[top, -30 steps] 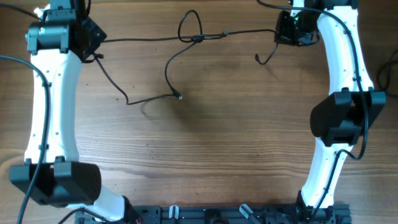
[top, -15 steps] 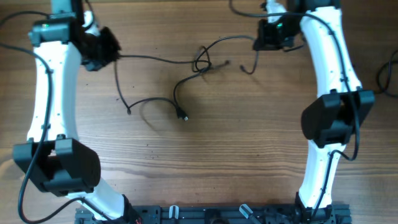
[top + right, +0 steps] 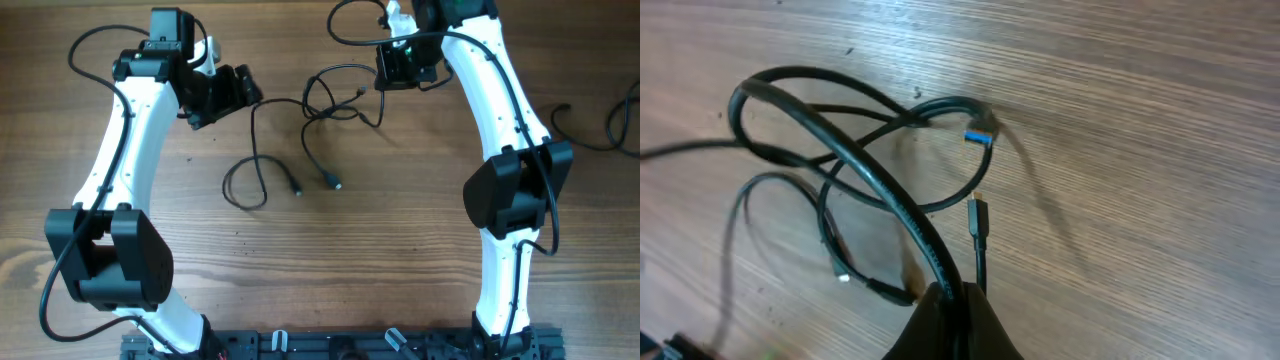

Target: Untangle cables

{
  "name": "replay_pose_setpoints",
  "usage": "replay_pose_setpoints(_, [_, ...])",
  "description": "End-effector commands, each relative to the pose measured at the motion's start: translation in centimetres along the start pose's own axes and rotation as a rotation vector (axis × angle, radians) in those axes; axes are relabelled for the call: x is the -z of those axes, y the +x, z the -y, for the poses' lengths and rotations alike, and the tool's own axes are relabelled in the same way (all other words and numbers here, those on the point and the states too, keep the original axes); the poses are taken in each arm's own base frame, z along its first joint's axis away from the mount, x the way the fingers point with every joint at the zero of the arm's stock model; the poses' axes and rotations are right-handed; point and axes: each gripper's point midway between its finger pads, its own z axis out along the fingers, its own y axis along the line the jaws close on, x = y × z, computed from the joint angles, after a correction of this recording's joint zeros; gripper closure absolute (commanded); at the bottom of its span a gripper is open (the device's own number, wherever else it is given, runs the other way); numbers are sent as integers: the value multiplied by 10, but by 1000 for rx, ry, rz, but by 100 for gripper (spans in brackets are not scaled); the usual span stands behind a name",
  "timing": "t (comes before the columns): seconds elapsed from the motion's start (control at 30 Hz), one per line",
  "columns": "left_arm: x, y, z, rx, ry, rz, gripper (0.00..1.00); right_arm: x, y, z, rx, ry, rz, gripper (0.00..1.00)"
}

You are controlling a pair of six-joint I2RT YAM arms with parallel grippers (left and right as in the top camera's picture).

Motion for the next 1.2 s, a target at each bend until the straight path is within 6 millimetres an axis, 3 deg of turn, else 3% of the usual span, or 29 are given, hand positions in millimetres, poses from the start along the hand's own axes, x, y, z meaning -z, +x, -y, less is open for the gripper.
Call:
replay_pose_setpoints(0.0, [-3,-1,28,-44,148,-7,6,-8,0,9,-40,33,-12,96])
replay_pose_setpoints(0.1, [-7,-11,54,-122,198,52,9,-8,1,9,-38,33,-16,96])
replay_pose_setpoints(0.17, [-11,-17,82,-222,244,108,14,-8,1,9,-38,33,-17,96])
replay_pose_setpoints(0.3, [-32,-6,113,-357,279,106,21,-7,1,10,-34,33,-16,96])
replay_pose_setpoints(0.43, [-66,14,114,-383,262,19,31,-7,2,10,-33,34,-20,96])
replay_pose_setpoints(0.53, [-98,18,95,-356,199,-28,42,-7,2,10,-32,34,-20,96])
replay_pose_setpoints(0.63, [-112,16,80,-314,135,-33,50,-7,2,10,-32,34,-19,96])
replay_pose_setpoints(0.9, [-114,5,86,-295,146,15,79,-7,0,9,-30,33,-13,96])
replay_pose_setpoints(0.97, [-114,2,87,-287,146,27,95,-8,0,9,-29,33,-12,96])
replay_pose_setpoints(1.03, [-114,1,88,-287,148,31,96,-7,-1,10,-29,33,-9,96])
replay_pose_setpoints(1.1, [-98,-9,89,-272,153,61,96,-7,-1,11,-31,34,-7,96])
replay_pose_setpoints(1.17, [-68,-26,89,-237,165,118,96,-5,-2,15,-40,35,-3,96])
